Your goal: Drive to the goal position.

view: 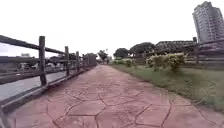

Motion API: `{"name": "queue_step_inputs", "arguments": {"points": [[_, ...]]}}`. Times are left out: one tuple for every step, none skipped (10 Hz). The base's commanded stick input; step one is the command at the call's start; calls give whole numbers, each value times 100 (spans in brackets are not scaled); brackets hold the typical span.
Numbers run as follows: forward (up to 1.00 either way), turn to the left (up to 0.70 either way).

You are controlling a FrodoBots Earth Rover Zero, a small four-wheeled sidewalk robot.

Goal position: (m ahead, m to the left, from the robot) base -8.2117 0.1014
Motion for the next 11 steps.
{"name": "queue_step_inputs", "arguments": {"points": [[100, 0], [100, 2], [100, 16], [100, 37], [100, 5], [100, 0], [100, 0], [100, 0], [100, 0], [100, 0], [100, 17]]}}
